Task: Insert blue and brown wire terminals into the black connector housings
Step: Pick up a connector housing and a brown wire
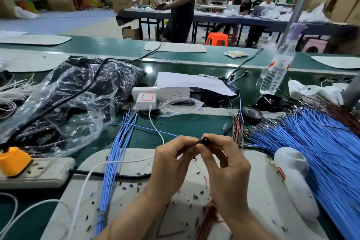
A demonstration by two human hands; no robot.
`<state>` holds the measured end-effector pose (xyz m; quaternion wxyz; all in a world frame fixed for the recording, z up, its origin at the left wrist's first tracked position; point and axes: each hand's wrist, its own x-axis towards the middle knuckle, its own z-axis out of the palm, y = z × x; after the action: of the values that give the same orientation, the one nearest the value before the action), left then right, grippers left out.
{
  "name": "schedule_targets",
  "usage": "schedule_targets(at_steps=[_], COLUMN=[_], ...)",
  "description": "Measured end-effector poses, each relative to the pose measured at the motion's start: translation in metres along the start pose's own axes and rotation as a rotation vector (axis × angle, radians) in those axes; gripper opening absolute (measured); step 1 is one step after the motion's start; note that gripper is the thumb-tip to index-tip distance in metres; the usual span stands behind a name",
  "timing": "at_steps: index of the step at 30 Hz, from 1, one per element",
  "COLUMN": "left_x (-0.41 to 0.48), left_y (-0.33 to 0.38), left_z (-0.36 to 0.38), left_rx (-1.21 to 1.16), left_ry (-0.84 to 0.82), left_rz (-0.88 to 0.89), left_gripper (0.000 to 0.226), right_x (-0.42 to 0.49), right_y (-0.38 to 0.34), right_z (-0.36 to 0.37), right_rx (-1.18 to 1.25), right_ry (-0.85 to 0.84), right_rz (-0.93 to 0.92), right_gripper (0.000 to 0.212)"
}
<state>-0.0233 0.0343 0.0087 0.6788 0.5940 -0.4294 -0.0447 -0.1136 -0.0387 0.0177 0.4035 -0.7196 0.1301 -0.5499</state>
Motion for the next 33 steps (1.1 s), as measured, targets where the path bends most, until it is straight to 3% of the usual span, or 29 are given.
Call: schedule_targets(at_steps=[3, 8, 21, 33], left_x=[-0.0007, -0.0015, -0.0027, -0.0024], left_y=[0.0001, 0.0016, 0.0001, -0.0002], left_z=[0.0017, 0.0011, 0.0014, 0.0016], left_rx=[0.008, -0.026, 0.012, 0.062], left_ry=[0.004, -0.022, -0.033, -0.045], left_rz=[-0.005, -0.010, 0.029, 0.075], left_gripper=[0.013, 0.016, 0.016, 0.017], right_x=[0.0012, 0.0033, 0.0030, 0.0041], right_y=[0.0001, -0.0005, -0.0034, -0.0044], right_z=[-0.0009, -0.0028, -0.0028, -0.0030], right_rx=[0.061, 0.015, 0.050, 0.035], right_ry=[-0.022, -0.047, -0.039, -0.053], right_rz=[0.068, -0.013, 0.009, 0.028], right_gripper=[0.020, 0.023, 0.033, 0.027])
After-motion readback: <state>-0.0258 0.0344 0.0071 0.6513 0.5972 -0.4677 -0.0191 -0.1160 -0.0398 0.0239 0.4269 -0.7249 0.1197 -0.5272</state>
